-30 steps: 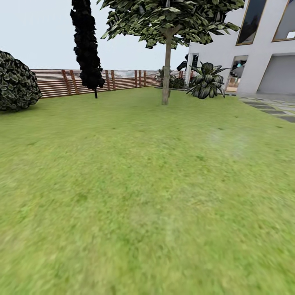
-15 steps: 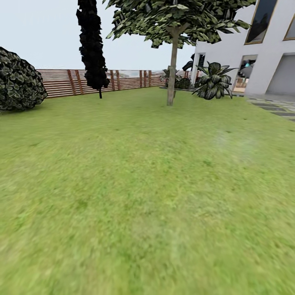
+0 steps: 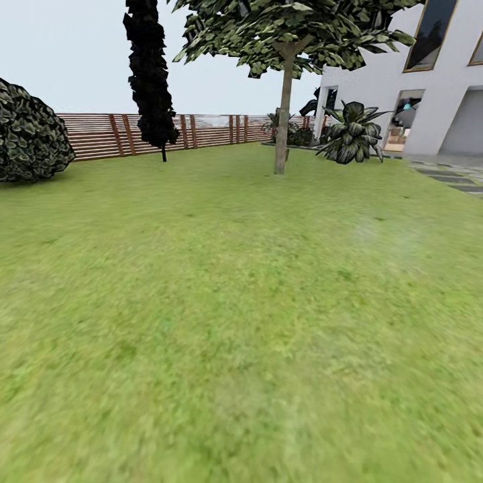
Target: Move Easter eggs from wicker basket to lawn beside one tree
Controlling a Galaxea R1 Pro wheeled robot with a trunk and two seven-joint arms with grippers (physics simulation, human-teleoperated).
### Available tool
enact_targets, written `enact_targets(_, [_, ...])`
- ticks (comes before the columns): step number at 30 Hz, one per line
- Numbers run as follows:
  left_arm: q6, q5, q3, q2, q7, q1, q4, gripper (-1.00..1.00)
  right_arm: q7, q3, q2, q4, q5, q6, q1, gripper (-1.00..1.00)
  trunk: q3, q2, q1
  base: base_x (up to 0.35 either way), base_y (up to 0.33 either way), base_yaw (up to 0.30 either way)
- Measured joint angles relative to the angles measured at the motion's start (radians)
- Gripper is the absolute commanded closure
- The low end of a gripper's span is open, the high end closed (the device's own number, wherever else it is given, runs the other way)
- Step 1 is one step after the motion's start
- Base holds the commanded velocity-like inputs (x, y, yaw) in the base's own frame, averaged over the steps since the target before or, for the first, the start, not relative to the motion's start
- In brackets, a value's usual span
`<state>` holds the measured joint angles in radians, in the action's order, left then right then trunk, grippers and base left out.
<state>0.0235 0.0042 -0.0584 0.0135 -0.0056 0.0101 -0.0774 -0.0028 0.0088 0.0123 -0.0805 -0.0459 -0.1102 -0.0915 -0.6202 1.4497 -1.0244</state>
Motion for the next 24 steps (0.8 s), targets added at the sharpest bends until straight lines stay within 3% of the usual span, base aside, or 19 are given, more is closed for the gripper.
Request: enact_targets(24, [0.0, 0.0, -0.003, 0.0, 0.0, 0.0, 0.0, -1.0, 0.0, 0.0, 0.0, 0.0, 0.0, -0.003, 0.0, -1.0, 0.0, 0.0, 0.0, 0.339, 0.0, 0.0])
